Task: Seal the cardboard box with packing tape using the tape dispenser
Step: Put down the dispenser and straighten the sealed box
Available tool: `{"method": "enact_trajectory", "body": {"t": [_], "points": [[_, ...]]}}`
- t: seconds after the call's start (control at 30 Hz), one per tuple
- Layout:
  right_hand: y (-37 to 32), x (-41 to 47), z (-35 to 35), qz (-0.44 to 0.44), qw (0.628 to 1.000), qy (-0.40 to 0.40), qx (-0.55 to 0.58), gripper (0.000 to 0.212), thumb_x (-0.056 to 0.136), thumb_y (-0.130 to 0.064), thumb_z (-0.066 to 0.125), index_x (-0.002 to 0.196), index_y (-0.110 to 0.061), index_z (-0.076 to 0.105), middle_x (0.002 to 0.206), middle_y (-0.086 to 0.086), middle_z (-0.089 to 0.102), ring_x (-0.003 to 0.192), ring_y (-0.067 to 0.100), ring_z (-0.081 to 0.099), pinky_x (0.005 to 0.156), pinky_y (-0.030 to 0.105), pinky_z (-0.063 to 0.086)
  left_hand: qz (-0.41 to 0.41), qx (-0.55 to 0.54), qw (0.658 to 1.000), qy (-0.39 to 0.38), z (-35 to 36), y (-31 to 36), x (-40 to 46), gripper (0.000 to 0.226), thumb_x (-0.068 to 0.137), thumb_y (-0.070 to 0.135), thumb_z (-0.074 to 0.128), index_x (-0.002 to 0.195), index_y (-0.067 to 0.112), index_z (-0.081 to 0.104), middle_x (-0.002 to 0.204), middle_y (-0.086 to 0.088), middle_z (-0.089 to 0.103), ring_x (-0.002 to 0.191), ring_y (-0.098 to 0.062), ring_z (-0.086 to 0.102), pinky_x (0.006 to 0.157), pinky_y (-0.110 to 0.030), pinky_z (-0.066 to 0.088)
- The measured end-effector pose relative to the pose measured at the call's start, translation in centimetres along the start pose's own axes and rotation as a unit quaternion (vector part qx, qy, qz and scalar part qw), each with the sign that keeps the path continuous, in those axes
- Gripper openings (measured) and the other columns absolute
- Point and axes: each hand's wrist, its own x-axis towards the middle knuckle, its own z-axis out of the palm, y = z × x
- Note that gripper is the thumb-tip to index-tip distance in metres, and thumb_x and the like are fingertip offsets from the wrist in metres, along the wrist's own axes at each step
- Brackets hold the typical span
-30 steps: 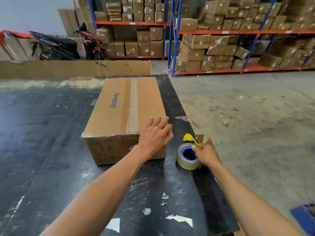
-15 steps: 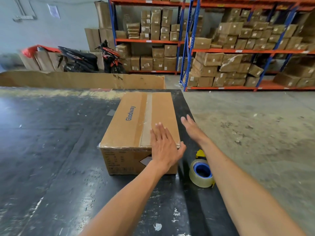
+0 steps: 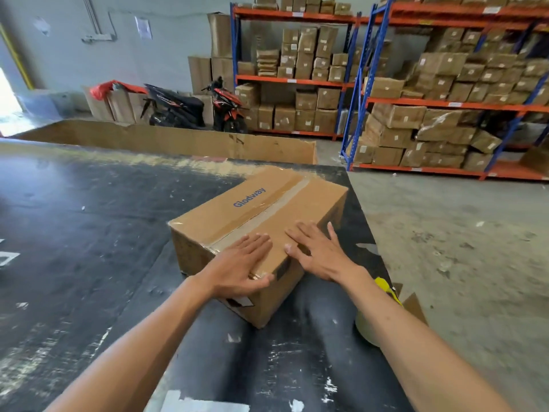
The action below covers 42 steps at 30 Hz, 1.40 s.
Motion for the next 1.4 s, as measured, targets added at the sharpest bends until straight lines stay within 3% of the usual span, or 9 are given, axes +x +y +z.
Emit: {"method": "enact_trajectory", "body": {"t": [0.13, 0.23, 0.43, 0.67, 0.8, 0.93, 1.07, 1.17, 1.4], "points": [[-3.5, -1.4, 0.0, -0.044, 0.997, 0.006, -0.065, 0.064, 0.094, -0.073, 0.023, 0.151, -0.045, 0.03, 0.164, -0.001, 0.023, 0.147, 0.029, 0.02, 0.119, 0.049, 0.001, 0.003, -0.061, 0.994, -0.086, -2.9, -4.7, -3.4, 0.091, 0.086, 0.083, 0.027, 0.159, 0.035, 0.002, 0.166, 0.013, -0.002, 0.151, -0.002, -0.007, 0.125, -0.036, -0.004], [-1.5, -0.2, -2.1, -0.028, 1.0, 0.012, 0.003, 0.062, 0.093, -0.073, 0.026, 0.145, -0.044, 0.043, 0.157, -0.008, 0.038, 0.143, 0.025, 0.03, 0.115, 0.046, 0.006, -0.116, -0.04, 0.984, -0.129, -3.4, -4.1, -3.1, 0.108, 0.079, 0.091, 0.023, 0.159, 0.024, -0.005, 0.167, 0.0, -0.009, 0.153, -0.016, -0.006, 0.124, -0.045, -0.007], [4.0, 1.9, -0.8, 0.101, 0.993, -0.016, -0.05, 0.084, 0.081, -0.088, 0.014, 0.155, -0.048, 0.007, 0.167, 0.004, -0.005, 0.152, 0.029, -0.007, 0.119, 0.059, -0.008, -0.199, -0.029, 0.976, -0.086, -1.2, -2.7, -1.3, 0.12, 0.069, 0.099, 0.024, 0.159, 0.025, -0.007, 0.166, -0.008, -0.016, 0.152, -0.029, -0.016, 0.119, -0.056, -0.015], [-2.5, -0.4, 1.0, 0.11, 0.982, 0.096, -0.123, 0.083, 0.078, -0.091, 0.017, 0.144, -0.047, 0.042, 0.137, 0.012, 0.044, 0.125, 0.037, 0.036, 0.109, 0.052, 0.019, -0.191, 0.057, 0.968, -0.152, -4.6, -10.0, -1.8, 0.117, 0.067, 0.088, 0.052, 0.159, 0.035, 0.001, 0.168, 0.001, -0.005, 0.153, -0.027, -0.013, 0.114, -0.071, -0.008], [-0.5, -0.6, -0.9, 0.142, 0.976, 0.146, -0.077, 0.087, 0.07, -0.096, 0.022, 0.129, -0.046, 0.061, 0.122, 0.003, 0.055, 0.118, 0.026, 0.043, 0.105, 0.046, 0.024, -0.24, -0.025, 0.961, -0.132, -2.8, -10.0, -1.9, 0.137, 0.042, 0.103, 0.051, 0.155, 0.047, -0.004, 0.167, 0.006, -0.012, 0.153, -0.031, -0.013, 0.11, -0.076, -0.001], [3.2, -0.3, -1.8, 0.205, 0.978, 0.018, -0.03, 0.104, 0.061, -0.103, 0.02, 0.151, -0.051, 0.026, 0.166, 0.007, 0.01, 0.151, 0.032, 0.0, 0.118, 0.06, 0.002, -0.185, 0.013, 0.982, -0.044, -1.5, -11.1, -1.8, 0.128, 0.049, 0.106, 0.037, 0.157, 0.045, 0.005, 0.168, 0.002, -0.001, 0.154, -0.029, -0.003, 0.116, -0.068, -0.004], [2.4, 0.0, -1.4, 0.216, 0.975, 0.026, -0.049, 0.104, 0.062, -0.103, 0.013, 0.153, -0.052, 0.015, 0.167, 0.003, 0.006, 0.151, 0.028, 0.004, 0.115, 0.058, 0.014, -0.135, 0.047, 0.987, -0.069, -2.4, -12.1, -0.2, 0.136, 0.05, 0.107, 0.025, 0.159, 0.028, 0.008, 0.168, -0.01, 0.006, 0.154, -0.027, 0.005, 0.121, -0.057, -0.006], [1.4, -0.8, -1.3, 0.24, 0.969, 0.029, -0.044, 0.104, 0.063, -0.102, 0.017, 0.153, -0.051, 0.016, 0.167, 0.002, 0.005, 0.151, 0.029, 0.003, 0.114, 0.055, 0.013, -0.189, 0.004, 0.98, -0.066, -2.2, -10.6, 1.3, 0.131, 0.058, 0.105, 0.018, 0.157, 0.018, 0.014, 0.166, -0.017, 0.004, 0.153, -0.033, 0.005, 0.12, -0.06, 0.0], [0.3, -1.2, -0.1, 0.267, 0.961, 0.048, -0.059, 0.108, 0.061, -0.103, 0.01, 0.154, -0.049, 0.013, 0.167, 0.004, 0.003, 0.151, 0.032, 0.001, 0.115, 0.055, 0.01, -0.224, -0.012, 0.974, -0.011, -1.0, -10.0, 2.6, 0.124, 0.065, 0.101, 0.006, 0.158, 0.02, 0.013, 0.167, -0.017, 0.001, 0.154, -0.033, 0.001, 0.119, -0.063, -0.003]]}}
